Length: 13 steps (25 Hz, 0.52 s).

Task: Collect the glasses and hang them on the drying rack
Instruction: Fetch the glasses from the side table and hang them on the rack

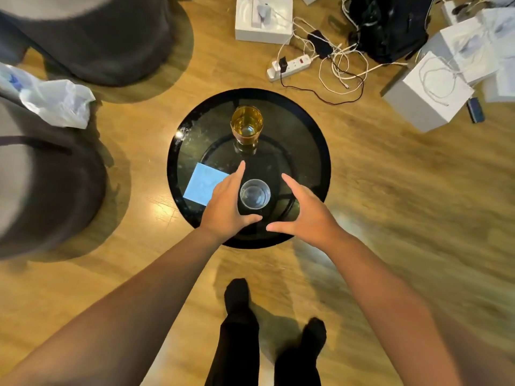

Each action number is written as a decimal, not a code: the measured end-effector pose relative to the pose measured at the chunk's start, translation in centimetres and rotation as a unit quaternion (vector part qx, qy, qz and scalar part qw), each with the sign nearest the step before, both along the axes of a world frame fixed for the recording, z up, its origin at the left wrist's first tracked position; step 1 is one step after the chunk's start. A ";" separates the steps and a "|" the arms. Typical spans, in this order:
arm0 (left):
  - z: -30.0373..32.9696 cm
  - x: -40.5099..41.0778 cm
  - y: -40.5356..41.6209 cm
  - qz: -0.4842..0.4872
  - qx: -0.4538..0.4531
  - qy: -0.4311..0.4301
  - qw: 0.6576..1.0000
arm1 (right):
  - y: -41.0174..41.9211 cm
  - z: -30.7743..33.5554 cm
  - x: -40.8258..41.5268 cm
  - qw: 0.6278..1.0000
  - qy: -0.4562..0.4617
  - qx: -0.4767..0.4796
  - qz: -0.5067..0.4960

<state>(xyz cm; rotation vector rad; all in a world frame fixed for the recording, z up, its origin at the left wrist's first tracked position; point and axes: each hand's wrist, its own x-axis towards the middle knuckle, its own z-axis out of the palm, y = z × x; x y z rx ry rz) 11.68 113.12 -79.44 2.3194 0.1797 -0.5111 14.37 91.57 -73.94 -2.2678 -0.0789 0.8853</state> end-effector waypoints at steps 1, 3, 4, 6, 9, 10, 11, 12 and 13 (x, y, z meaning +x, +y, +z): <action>-1.2 0.2 -0.2 -0.003 -0.008 0.007 1.000 | 0.1 -1.0 0.0 1.000 0.007 -0.002 0.001; -3.2 0.5 -0.6 0.005 -0.033 0.015 0.999 | 0.3 -3.1 0.0 1.000 0.028 -0.005 0.010; -3.9 0.6 -0.7 0.017 -0.047 0.019 0.999 | 0.4 -4.0 0.0 0.999 0.039 -0.006 0.014; -5.1 0.5 -1.1 0.039 -0.064 0.029 0.997 | 0.4 -5.5 0.0 0.998 0.058 -0.005 0.009; -5.9 0.3 -1.5 0.059 -0.067 0.024 0.996 | 0.4 -6.6 -0.2 0.998 0.069 -0.006 -0.001; -6.0 0.4 -1.7 0.066 -0.067 0.019 0.995 | 0.5 -6.8 -0.3 0.997 0.071 -0.007 -0.004; -6.1 0.5 -1.9 0.069 -0.066 0.013 0.995 | 0.5 -6.9 -0.3 0.997 0.072 -0.009 -0.004; -6.1 0.6 -2.1 0.070 -0.063 0.008 0.995 | 0.5 -7.0 -0.4 0.997 0.072 -0.010 -0.001; -6.1 0.8 -2.3 0.070 -0.059 0.004 0.996 | 0.6 -7.0 -0.4 0.997 0.071 -0.013 0.004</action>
